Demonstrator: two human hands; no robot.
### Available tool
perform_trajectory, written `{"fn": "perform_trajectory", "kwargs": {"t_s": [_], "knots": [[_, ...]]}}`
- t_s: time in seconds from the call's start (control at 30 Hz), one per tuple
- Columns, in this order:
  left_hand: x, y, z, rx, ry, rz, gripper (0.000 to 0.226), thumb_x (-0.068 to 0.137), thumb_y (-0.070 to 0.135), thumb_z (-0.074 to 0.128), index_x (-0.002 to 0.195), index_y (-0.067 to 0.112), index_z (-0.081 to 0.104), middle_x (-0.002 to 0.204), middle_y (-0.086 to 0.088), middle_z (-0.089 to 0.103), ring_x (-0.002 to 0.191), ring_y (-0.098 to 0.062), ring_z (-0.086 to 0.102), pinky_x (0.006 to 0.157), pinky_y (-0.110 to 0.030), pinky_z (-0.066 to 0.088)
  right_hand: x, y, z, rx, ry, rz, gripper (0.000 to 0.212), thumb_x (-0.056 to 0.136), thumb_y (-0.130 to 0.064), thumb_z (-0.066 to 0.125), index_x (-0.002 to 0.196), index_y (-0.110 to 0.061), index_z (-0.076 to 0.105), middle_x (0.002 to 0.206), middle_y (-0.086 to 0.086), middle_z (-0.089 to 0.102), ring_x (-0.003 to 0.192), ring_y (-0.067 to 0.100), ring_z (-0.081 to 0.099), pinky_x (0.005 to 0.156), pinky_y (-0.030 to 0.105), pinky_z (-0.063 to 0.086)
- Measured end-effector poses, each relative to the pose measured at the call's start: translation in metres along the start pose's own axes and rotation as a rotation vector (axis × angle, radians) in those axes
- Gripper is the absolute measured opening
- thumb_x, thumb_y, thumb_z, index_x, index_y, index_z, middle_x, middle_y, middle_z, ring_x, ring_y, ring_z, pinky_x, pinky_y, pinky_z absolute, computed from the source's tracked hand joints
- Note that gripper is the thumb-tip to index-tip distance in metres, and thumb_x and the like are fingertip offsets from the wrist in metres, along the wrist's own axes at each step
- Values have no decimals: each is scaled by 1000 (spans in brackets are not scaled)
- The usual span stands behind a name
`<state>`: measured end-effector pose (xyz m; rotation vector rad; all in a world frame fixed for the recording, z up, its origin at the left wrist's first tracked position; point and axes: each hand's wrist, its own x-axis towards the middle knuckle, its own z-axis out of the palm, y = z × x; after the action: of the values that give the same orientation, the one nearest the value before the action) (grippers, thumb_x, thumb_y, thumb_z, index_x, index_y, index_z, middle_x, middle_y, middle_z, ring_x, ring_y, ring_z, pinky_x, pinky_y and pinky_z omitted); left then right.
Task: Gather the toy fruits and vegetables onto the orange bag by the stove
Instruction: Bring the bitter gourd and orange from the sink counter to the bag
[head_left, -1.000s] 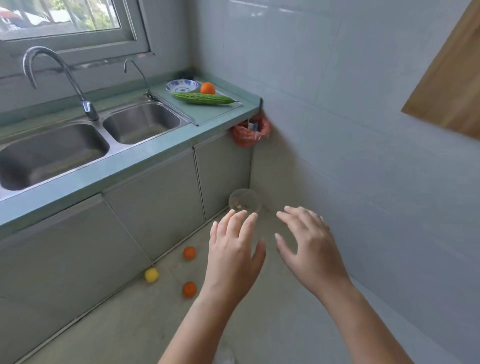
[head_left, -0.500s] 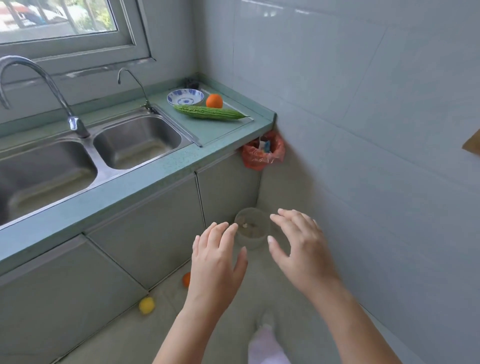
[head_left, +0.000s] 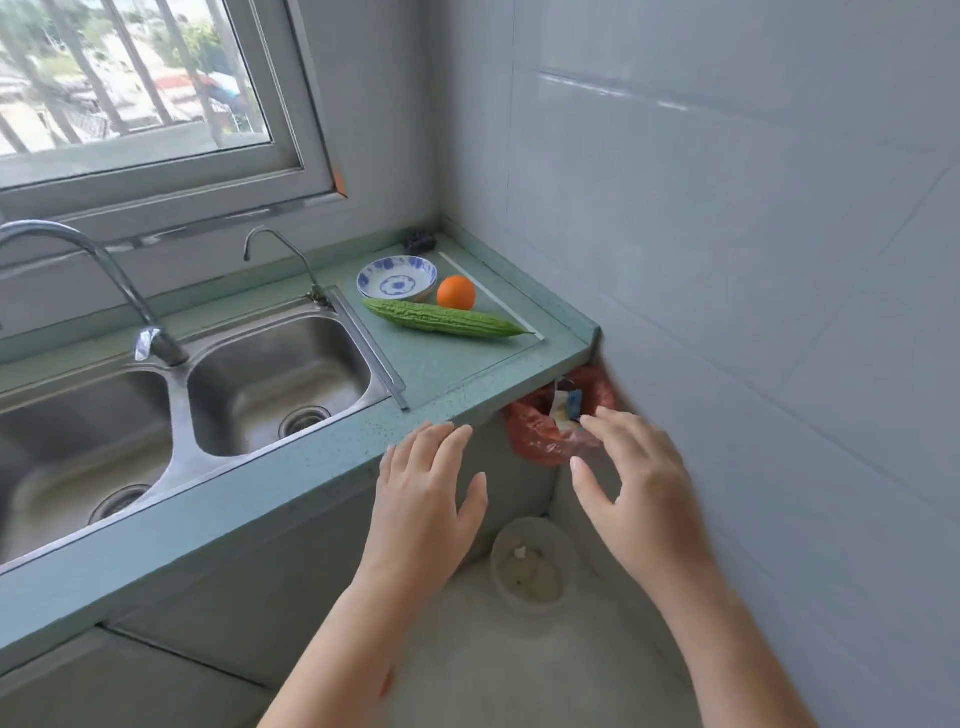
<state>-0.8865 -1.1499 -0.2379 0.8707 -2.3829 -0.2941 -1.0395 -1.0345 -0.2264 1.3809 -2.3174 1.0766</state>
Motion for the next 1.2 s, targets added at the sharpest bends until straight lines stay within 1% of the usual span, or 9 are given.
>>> {"fn": "perform_trajectory", "kwargs": {"t_s": [0.17,0.4,0.57,0.63,0.73,0.8,0.93,1.07,1.2], "knots": [[27,-12,34,22,-39,-52,42,77,25,58,115,6,60,111,-11,63,104,-34,57,89,-51,46,35,34,25,19,-41,12,43,80,-33,45,110,-7,62,111,11,63,104,28,56,92,43,46],[77,-47,69,25,-84,-101,40,79,23,60,116,6,59,112,-11,62,107,-34,56,91,-49,45,91,58,76,22,-122,40,44,79,-34,44,108,-6,63,110,12,63,104,29,56,93,44,45],[135,-91,100,8,-83,-102,43,75,12,74,115,4,60,111,-12,63,107,-36,57,90,-47,44,142,61,122,-40,-209,33,38,76,-26,56,108,-6,63,110,12,64,104,30,57,92,44,44],[165,-108,111,-12,-60,-104,39,77,14,70,113,4,60,109,-13,64,104,-37,58,89,-48,45,168,63,141,-69,-240,35,39,77,-28,56,108,-6,63,109,12,64,103,30,58,91,43,44],[215,-136,124,-51,-4,-107,40,81,26,50,111,3,61,107,-13,64,101,-36,59,87,-47,46,220,63,168,-112,-275,-1,44,80,-36,46,110,-7,62,110,10,64,103,27,57,91,40,43],[247,-155,134,-51,5,-95,45,80,29,43,112,3,60,108,-14,63,103,-37,58,88,-48,47,253,63,189,-118,-277,-23,40,79,-32,51,109,-7,63,109,10,64,102,28,58,90,39,42],[284,-183,149,-72,-8,-96,46,81,31,42,113,3,59,111,-14,63,108,-38,55,89,-50,46,293,62,231,-93,-316,-36,39,78,-29,55,109,-7,62,109,11,63,103,30,57,89,41,42],[306,-209,167,-66,-11,-29,42,80,31,44,112,8,55,108,-15,63,107,-41,55,86,-54,47,314,66,262,-76,-346,-13,37,79,-19,67,113,-7,60,114,11,61,108,29,54,92,40,40],[327,-231,188,-106,-39,-28,41,80,36,46,114,14,49,112,-14,62,116,-42,50,92,-55,42,331,72,282,-68,-398,29,39,83,-22,63,119,-9,56,121,8,57,114,25,49,96,35,35]]}}
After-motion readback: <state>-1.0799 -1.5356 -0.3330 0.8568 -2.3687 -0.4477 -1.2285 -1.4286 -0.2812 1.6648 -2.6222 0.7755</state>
